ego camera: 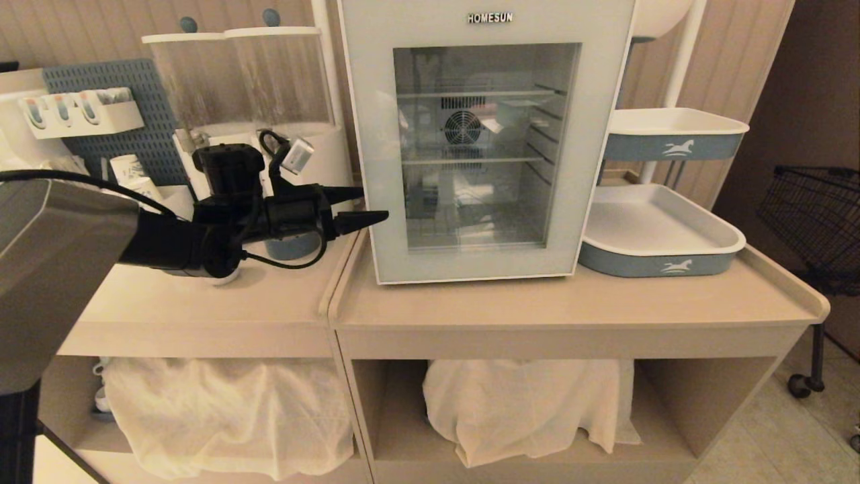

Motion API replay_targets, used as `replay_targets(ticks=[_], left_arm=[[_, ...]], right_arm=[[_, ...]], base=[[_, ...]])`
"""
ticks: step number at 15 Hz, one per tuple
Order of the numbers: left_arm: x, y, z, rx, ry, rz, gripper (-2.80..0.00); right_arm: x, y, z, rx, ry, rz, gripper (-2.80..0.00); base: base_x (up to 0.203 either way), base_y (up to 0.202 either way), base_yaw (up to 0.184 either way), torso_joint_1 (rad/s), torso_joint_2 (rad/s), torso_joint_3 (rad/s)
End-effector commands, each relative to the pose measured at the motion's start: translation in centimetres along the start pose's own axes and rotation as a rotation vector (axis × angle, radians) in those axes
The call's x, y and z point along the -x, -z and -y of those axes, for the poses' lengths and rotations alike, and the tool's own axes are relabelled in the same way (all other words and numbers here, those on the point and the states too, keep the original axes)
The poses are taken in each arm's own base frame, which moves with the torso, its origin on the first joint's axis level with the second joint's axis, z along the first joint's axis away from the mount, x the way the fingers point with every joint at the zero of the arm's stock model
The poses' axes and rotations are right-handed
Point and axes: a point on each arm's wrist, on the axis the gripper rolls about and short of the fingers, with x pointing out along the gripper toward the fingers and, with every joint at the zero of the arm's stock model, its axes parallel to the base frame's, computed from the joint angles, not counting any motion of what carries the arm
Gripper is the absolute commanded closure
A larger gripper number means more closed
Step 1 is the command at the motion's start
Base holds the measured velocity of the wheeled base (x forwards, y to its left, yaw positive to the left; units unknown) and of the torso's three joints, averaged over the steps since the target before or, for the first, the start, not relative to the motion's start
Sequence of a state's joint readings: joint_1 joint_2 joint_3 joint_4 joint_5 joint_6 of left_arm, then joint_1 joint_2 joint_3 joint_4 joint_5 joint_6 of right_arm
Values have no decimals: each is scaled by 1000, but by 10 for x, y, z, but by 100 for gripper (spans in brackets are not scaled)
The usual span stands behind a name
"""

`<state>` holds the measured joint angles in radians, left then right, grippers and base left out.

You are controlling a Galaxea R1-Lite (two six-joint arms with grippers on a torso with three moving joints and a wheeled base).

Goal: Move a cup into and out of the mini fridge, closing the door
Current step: Open the freezer door

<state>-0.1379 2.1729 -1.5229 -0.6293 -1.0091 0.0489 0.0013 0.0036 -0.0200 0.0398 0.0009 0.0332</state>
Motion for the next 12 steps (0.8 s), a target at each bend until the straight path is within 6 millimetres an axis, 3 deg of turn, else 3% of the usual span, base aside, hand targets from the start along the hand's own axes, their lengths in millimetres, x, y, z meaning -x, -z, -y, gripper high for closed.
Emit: replay_targets(ticks=[1, 12], left_arm=[[4, -9, 8, -8, 15, 6, -280], [17, -31, 41, -5, 51, 15, -280]], right_arm=[[0, 0, 0, 1, 0, 0, 0], [0, 0, 0, 0, 0, -1, 0]], base=[[0, 0, 0, 0, 0, 0], [0, 0, 0, 0, 0, 0]])
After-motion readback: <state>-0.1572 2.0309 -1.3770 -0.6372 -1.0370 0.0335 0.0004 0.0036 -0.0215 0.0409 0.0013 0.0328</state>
